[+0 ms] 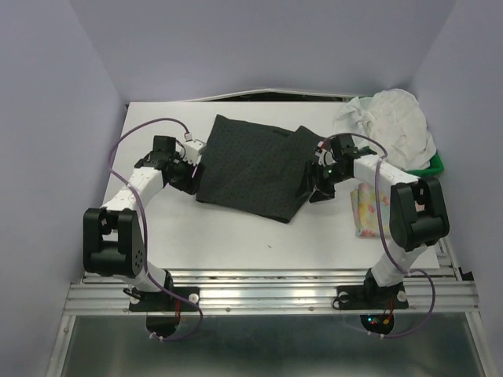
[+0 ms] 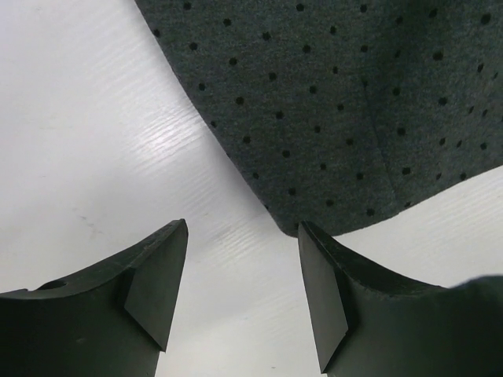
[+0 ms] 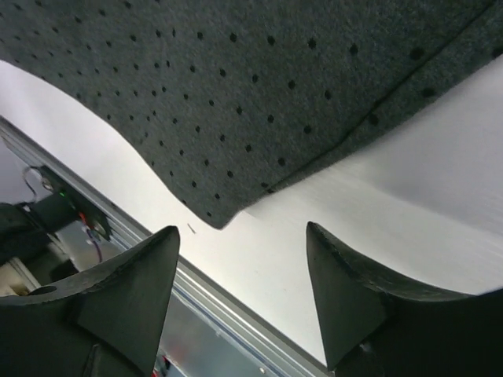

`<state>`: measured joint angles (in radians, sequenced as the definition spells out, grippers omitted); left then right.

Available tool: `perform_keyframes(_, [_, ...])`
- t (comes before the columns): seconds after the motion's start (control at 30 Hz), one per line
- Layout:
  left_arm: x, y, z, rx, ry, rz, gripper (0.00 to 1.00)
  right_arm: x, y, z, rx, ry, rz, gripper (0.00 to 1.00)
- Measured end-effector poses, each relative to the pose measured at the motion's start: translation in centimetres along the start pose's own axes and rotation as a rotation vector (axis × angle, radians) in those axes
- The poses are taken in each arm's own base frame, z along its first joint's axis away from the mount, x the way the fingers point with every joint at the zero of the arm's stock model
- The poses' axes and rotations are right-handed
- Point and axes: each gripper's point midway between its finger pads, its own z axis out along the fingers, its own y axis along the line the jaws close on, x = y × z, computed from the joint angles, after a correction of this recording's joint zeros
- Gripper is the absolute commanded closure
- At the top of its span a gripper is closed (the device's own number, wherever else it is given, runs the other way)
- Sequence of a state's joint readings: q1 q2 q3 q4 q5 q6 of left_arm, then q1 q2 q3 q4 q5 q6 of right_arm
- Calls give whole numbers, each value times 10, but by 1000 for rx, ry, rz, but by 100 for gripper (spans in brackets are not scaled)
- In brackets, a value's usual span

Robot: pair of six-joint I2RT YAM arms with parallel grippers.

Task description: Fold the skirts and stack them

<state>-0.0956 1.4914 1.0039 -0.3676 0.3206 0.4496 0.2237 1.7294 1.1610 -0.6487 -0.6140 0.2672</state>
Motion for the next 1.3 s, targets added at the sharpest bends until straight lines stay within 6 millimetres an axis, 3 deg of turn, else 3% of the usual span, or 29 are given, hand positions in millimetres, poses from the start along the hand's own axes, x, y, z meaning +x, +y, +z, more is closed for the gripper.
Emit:
perform_keyframes(0.2, [11, -10, 22, 63, 39, -160, 32, 8, 0, 16, -47, -8, 88, 26])
perform_keyframes(0.4, [25, -22, 44, 146, 89, -316, 41, 20, 2, 39, -105, 47, 157, 27])
perform_keyframes(0.5, [30, -22, 50, 167, 97, -387, 42, 29, 7, 48, -147, 83, 179, 31])
perform_keyframes(0.6, [31, -15, 51, 177, 83, -449, 42, 34, 12, 52, -181, 97, 185, 44])
perform_keyframes(0.63, [32, -12, 49, 177, 79, -470, 41, 36, 13, 54, -189, 100, 187, 59])
perform_keyframes(0.73, [35, -1, 46, 170, 66, -517, 38, 38, 12, 56, -194, 108, 190, 83])
perform_keyframes(0.77, [37, 3, 44, 167, 61, -531, 37, 39, 12, 56, -195, 110, 191, 97])
perform_keyframes(0.97, [41, 7, 39, 194, 53, -560, 37, 36, 22, 44, -227, 74, 107, 99])
perform_keyframes(1.17, [38, -17, 43, 350, 44, -589, 53, 30, 49, 16, -315, 12, -8, 99])
perform_keyframes(1.2, [37, -22, 45, 393, 40, -600, 68, 29, 51, 13, -324, 6, -15, 99])
perform_keyframes(1.3, [42, -33, 49, 466, 55, -611, 100, 28, 53, 9, -344, 8, -15, 99])
